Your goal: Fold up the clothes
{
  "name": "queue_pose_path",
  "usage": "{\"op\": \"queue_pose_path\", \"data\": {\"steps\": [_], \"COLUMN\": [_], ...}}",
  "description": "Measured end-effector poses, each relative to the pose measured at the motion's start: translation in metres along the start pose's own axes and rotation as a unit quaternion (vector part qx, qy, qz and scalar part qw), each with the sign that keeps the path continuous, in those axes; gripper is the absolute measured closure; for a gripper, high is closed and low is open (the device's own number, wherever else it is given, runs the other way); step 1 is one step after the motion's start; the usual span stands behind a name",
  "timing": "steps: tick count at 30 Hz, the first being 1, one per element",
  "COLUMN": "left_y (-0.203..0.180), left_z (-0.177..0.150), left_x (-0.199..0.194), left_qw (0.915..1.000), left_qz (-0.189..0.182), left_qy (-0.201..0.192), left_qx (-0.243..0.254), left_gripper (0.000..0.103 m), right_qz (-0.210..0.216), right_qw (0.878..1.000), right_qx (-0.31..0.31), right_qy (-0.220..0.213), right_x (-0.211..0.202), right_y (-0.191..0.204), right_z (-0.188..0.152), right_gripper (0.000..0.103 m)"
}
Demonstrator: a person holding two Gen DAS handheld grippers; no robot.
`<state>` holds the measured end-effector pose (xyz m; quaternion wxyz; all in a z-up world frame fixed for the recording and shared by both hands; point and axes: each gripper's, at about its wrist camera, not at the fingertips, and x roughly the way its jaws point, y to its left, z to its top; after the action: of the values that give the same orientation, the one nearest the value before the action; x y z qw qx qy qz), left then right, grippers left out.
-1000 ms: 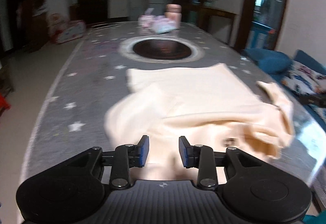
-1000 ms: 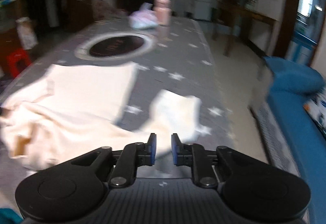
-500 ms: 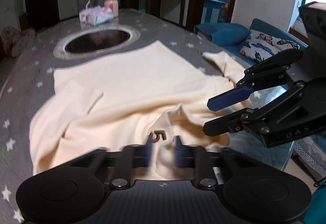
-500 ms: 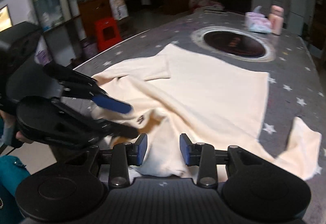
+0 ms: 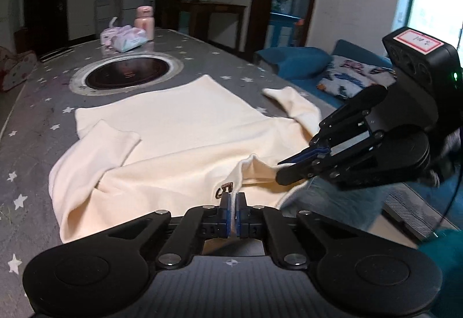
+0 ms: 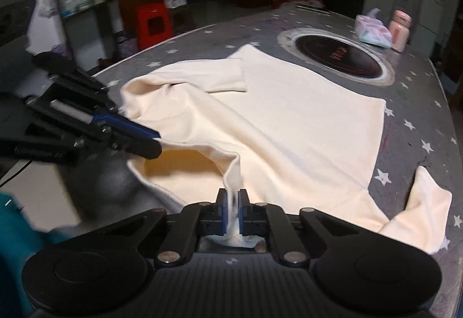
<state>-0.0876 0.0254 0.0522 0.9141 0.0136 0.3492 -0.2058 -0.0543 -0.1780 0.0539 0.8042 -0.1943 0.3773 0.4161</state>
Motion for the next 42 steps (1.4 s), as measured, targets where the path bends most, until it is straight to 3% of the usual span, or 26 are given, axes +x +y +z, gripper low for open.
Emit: {"op": "queue_pose_path", "data": {"steps": [8,12,15,19,23,25,30,34,37,42], "left_y": [0.0,0.008,0.016,0.028,0.025,0.022,0.021,0.037,0.052,0.069], "left_z": [-0.015,-0.009,-0.001,0.01,0.01,0.004,-0.01,0.002,0.021,0.046], "left_x": [-0.005,-0.017,-0.024,-0.012,0.016,0.029,0.03,0.02,0.025,0.06], "left_qw": [0.9987,0.9992,0.9998,0.9993,0.9994,0.9994,0.9992,0.9989,0.9962,0.9886], "left_qz": [-0.04,-0.036,-0.019,0.011,0.015,0.004,-0.002,0.036,0.081,0.148], "left_qy": [0.032,0.015,-0.012,-0.024,-0.004,0.013,0.035,0.016,-0.002,-0.001], "left_qx": [0.008,0.004,-0.001,-0.026,-0.031,-0.032,-0.019,-0.024,-0.033,-0.029], "left_gripper": [0.099,0.097,0.097,0.097,0.097,0.097,0.096,0.095,0.094,0.078], "right_qz": [0.062,0.083,0.075,0.034,0.023,0.028,0.05,0.049,0.049,0.048], "right_qw": [0.995,0.994,0.997,0.999,1.0,1.0,0.999,0.997,0.997,0.998], "right_qx": [-0.05,-0.042,-0.028,-0.006,0.017,0.012,-0.015,-0.057,-0.053,-0.047], "right_qy": [0.06,0.049,0.019,-0.014,-0.003,0.006,0.005,0.006,0.006,0.005], "right_x": [-0.008,-0.021,-0.035,-0.028,0.004,0.02,0.036,0.036,0.037,0.038], "right_y": [0.023,0.016,0.003,-0.016,-0.024,-0.018,0.003,0.018,0.018,0.016], "right_z": [-0.024,-0.018,-0.007,0.009,0.014,0.013,0.009,0.004,0.004,0.004], "right_gripper": [0.1,0.093,0.092,0.092,0.091,0.084,0.083,0.081,0.081,0.078]}}
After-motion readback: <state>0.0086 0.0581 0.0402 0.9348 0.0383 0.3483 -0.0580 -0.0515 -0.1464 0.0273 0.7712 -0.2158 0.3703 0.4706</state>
